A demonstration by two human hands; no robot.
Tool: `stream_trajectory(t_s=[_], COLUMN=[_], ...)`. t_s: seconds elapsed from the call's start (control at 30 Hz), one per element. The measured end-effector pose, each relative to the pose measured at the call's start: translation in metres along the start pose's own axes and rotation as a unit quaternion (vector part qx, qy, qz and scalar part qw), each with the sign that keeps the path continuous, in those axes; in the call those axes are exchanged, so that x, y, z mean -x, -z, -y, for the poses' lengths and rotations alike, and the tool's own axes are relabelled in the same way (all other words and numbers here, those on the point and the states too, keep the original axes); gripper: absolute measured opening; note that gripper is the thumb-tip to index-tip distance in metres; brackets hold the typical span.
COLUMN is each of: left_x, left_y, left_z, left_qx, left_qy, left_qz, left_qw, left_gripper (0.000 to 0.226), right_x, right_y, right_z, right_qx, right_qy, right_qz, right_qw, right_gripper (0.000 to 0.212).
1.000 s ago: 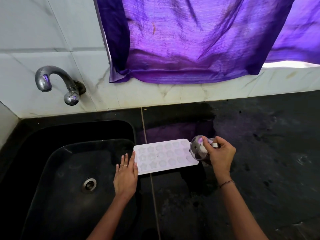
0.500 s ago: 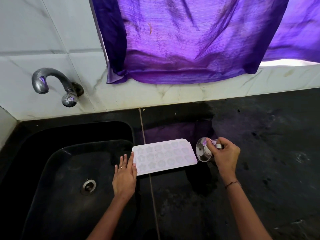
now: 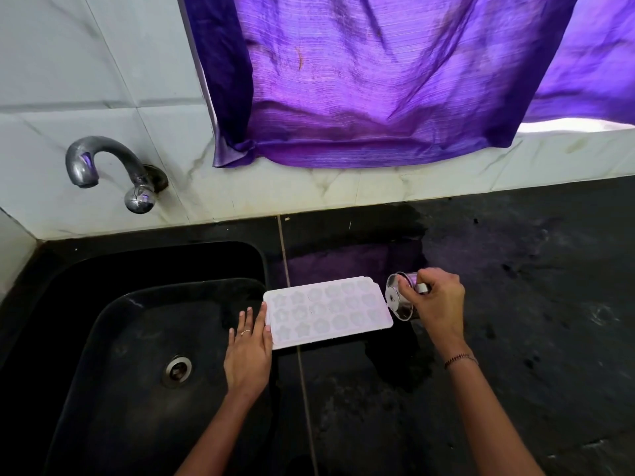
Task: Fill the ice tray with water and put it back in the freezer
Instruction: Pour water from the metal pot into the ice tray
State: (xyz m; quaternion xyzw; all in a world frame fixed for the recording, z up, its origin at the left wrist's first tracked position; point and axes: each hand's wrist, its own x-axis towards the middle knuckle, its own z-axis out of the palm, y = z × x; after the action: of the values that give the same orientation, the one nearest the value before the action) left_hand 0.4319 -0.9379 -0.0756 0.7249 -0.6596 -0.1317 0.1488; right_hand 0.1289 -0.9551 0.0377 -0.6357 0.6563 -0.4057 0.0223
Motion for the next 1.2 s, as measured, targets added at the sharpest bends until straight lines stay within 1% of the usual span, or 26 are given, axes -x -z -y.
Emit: stream_trajectory(t_s=[0.17, 0.47, 0.63, 0.9, 0.93, 1.03, 1.07, 1.13, 1.2], left_x=[0.0, 0.0, 0.001, -0.001, -0.002, -0.003, -0.004, -0.003, -0.001], left_y=[0.0, 0.0, 0.002, 0.01, 0.013, 0.023, 0.027, 0.037, 0.047], left_z=[-0.001, 0.0, -0.001, -0.001, -0.002, -0.005, -0.007, -0.011, -0.018], left_qx=[-0.001, 0.01, 0.006, 0.014, 0.024, 0.075, 0.101, 0.169, 0.248], left_qy=[-0.001, 0.002, 0.001, -0.023, -0.026, -0.034, -0.033, -0.015, 0.015], left_qz=[0.0, 0.0, -0.001, 0.007, 0.009, 0.004, -0.005, -0.028, -0.044], left_qw=[1.0, 1.0, 1.0, 1.0, 0.999, 0.997, 0.994, 0.985, 0.968], left_gripper=[0.072, 0.071, 0.073, 0.073, 0.07, 0.048, 0.044, 0.042, 0.039], right_x=[-0.001, 0.002, 0.002, 0.009, 0.009, 0.012, 0.013, 0.016, 0.019], right_y=[0.0, 0.001, 0.001, -0.007, -0.008, -0.012, -0.013, -0.015, -0.018], right_z=[-0.002, -0.001, 0.0, 0.008, 0.01, 0.017, 0.02, 0.026, 0.032], right_qx=[0.014, -0.02, -0.081, -0.183, -0.192, -0.217, -0.225, -0.24, -0.261], right_qy=[0.003, -0.024, -0.059, -0.127, -0.133, -0.149, -0.154, -0.16, -0.166], right_qz=[0.0, -0.027, -0.055, -0.079, -0.078, -0.078, -0.076, -0.075, -0.069], right_qw=[1.0, 0.999, 0.993, 0.972, 0.969, 0.962, 0.959, 0.955, 0.949], right_gripper=[0.043, 0.042, 0.047, 0.045, 0.046, 0.048, 0.048, 0.049, 0.052])
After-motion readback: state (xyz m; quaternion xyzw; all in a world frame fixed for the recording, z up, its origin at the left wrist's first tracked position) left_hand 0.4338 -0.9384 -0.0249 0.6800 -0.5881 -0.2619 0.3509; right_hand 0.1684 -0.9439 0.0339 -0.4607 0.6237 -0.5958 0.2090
